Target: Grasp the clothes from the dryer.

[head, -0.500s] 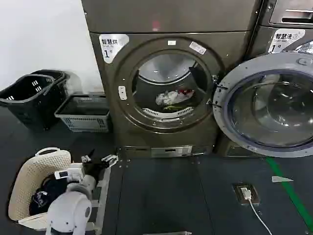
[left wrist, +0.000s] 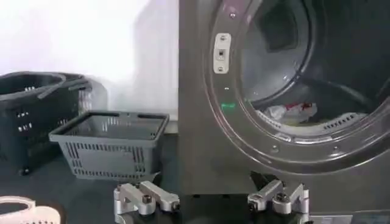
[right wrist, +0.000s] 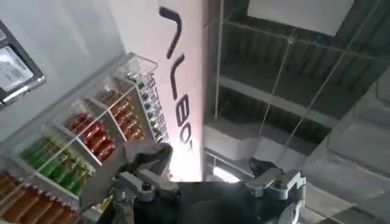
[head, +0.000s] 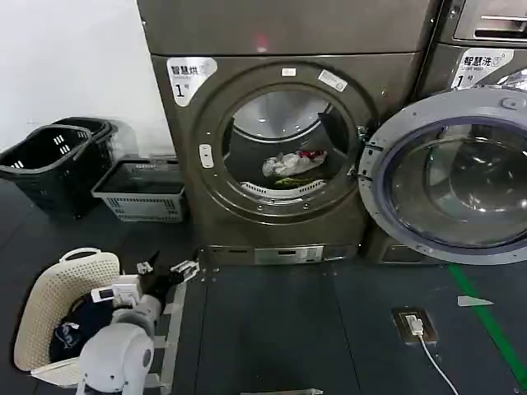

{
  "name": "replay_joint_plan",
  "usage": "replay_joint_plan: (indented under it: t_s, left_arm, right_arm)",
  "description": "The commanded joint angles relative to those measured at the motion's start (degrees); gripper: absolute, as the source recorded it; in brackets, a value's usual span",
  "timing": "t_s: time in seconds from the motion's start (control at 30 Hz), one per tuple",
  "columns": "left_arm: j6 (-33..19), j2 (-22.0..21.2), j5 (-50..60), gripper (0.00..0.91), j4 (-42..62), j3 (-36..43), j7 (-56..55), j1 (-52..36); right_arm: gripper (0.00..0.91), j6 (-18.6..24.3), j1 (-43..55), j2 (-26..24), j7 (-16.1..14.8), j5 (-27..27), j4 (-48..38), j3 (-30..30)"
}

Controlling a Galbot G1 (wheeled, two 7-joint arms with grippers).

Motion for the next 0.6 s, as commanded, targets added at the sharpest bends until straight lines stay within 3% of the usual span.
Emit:
replay_joint_plan:
  t_s: [0.03,0.6]
  left_arm:
    - [2.81,0.07,-0.09,0.907,-0.16,-0.08,0.03,0.1]
    - [2.81,0.0,-0.25,0.907,-0.41,-0.03,0.25,0.17]
  right_arm:
    - [0.907,0.88,-0.12,0.26,0.26,-0.08,-0.36,-0.14]
    - [0.907,0.14,0.15,-0.14,0.28,0.25,-0.76,-0.15]
